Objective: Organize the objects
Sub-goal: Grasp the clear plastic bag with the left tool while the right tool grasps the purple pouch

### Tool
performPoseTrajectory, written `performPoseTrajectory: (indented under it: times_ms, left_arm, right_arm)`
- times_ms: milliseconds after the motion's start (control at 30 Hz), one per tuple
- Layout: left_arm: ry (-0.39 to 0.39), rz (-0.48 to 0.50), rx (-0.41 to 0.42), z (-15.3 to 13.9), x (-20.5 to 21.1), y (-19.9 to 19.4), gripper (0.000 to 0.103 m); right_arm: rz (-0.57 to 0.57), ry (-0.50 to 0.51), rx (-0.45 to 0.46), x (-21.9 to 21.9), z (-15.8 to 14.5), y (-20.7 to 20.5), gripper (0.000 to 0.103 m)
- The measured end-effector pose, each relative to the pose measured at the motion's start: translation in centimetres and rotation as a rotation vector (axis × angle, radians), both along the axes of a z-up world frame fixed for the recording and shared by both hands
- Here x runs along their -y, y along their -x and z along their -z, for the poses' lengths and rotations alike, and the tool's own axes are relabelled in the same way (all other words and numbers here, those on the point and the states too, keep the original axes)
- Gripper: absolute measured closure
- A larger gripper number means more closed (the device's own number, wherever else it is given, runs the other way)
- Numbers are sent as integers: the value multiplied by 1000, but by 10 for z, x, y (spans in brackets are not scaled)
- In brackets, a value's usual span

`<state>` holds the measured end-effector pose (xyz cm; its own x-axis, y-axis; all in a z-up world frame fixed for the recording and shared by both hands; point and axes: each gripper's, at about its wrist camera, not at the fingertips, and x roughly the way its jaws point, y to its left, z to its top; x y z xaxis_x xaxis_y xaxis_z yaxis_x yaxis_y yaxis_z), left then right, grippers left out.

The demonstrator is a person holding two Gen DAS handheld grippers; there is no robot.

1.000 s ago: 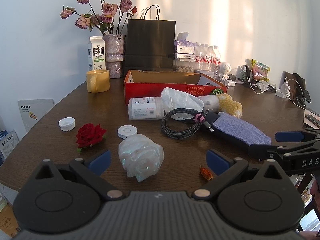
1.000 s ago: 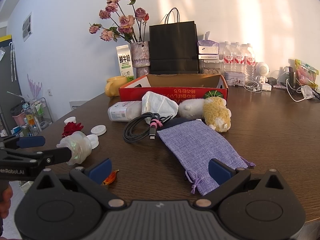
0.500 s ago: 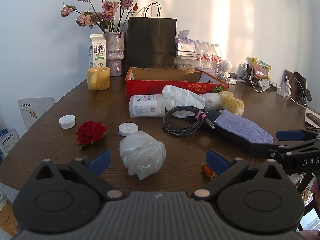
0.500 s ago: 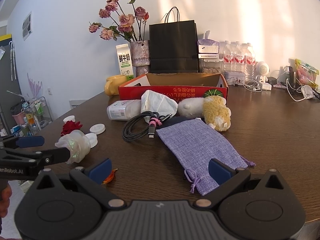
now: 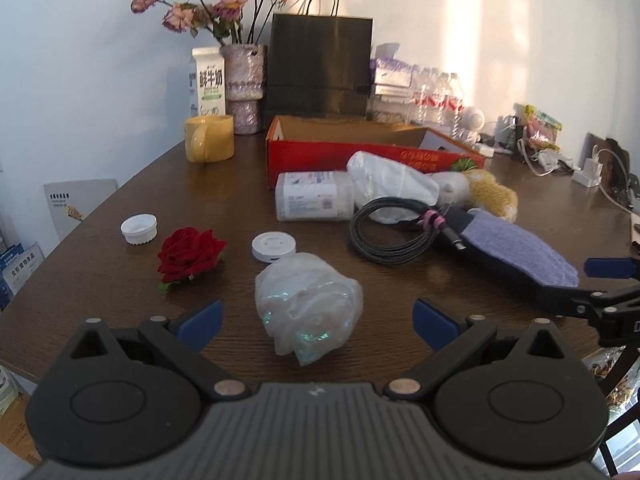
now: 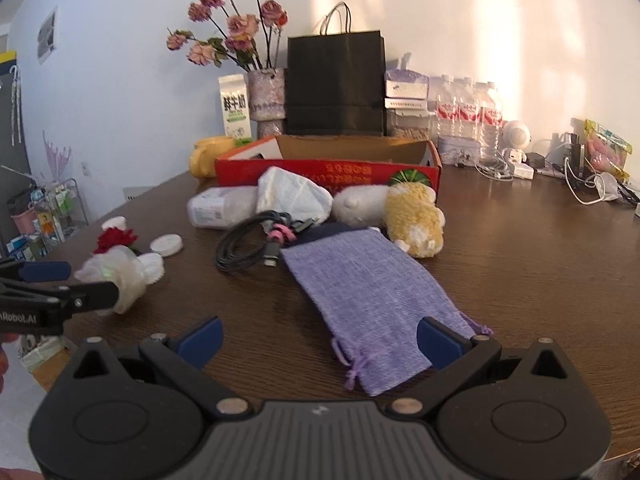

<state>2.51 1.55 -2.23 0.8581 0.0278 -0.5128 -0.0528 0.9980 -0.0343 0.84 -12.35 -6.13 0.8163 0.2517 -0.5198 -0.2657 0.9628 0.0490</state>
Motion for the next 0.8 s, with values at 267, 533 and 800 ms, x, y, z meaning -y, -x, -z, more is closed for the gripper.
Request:
performPoseTrajectory:
  times_ms: [267, 533, 800]
  left_arm:
    - [17, 4, -24, 8, -9, -25, 8]
    - [79, 27, -44, 13, -20, -38, 58]
    - [82, 13, -29, 5, -23, -50, 57]
  right_arm:
    - [-14, 78, -3, 9, 3, -27, 0]
    - [-59, 109, -31, 13, 13, -55, 0]
    - [-125, 97, -60, 24, 19, -81, 0]
